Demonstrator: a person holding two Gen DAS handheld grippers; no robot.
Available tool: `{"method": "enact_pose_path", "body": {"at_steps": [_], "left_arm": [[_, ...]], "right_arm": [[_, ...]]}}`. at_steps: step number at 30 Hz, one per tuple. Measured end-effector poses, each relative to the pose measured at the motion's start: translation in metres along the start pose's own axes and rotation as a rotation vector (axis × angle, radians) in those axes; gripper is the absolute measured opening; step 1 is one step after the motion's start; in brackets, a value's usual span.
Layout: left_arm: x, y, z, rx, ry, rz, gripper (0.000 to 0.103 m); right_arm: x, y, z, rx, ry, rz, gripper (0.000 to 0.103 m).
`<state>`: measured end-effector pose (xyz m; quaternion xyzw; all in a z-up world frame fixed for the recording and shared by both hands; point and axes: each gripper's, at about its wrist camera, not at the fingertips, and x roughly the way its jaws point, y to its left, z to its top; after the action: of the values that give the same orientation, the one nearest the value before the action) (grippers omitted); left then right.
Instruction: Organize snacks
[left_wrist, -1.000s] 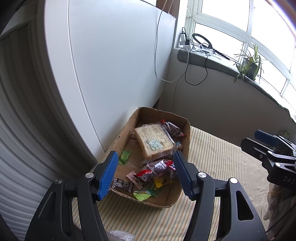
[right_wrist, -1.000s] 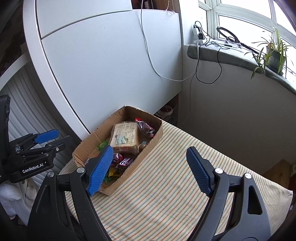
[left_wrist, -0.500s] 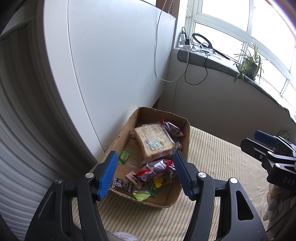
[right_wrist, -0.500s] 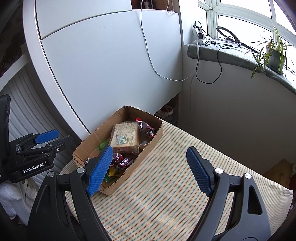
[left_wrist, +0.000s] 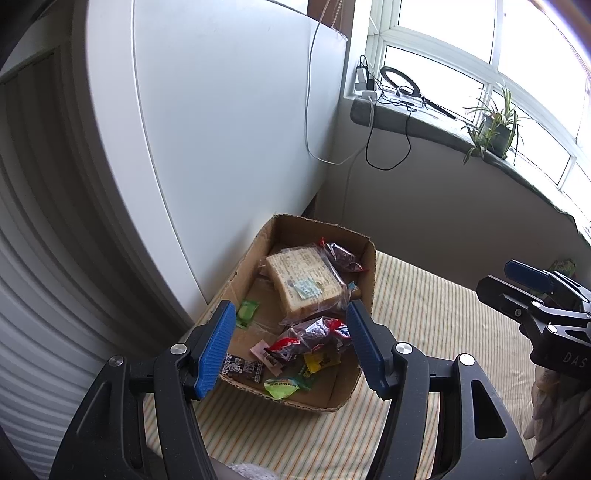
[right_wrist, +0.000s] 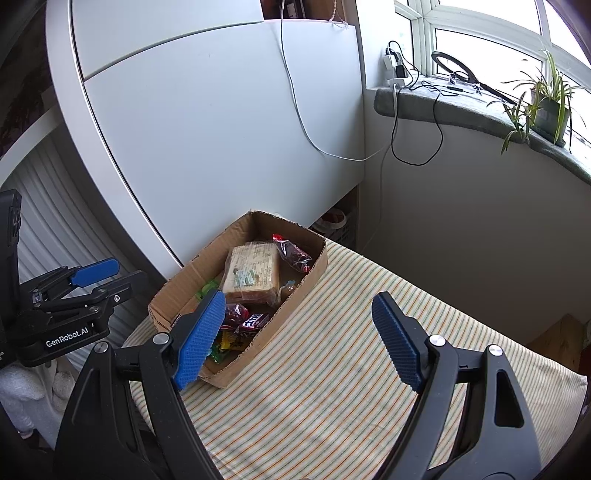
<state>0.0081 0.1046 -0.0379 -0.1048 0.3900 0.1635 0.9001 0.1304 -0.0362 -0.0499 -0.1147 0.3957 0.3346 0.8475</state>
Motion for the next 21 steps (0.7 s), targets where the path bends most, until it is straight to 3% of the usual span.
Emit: {"method": "enact_pose_path", "body": {"at_steps": [21], "left_arm": [[-0.0006,-0.0007,-0.0013,-0.004,0.002,-0.001,0.062]], "right_arm": [[-0.0007,-0.0030,-0.0046,0.015,0.011,-0.003,0.084]]}}
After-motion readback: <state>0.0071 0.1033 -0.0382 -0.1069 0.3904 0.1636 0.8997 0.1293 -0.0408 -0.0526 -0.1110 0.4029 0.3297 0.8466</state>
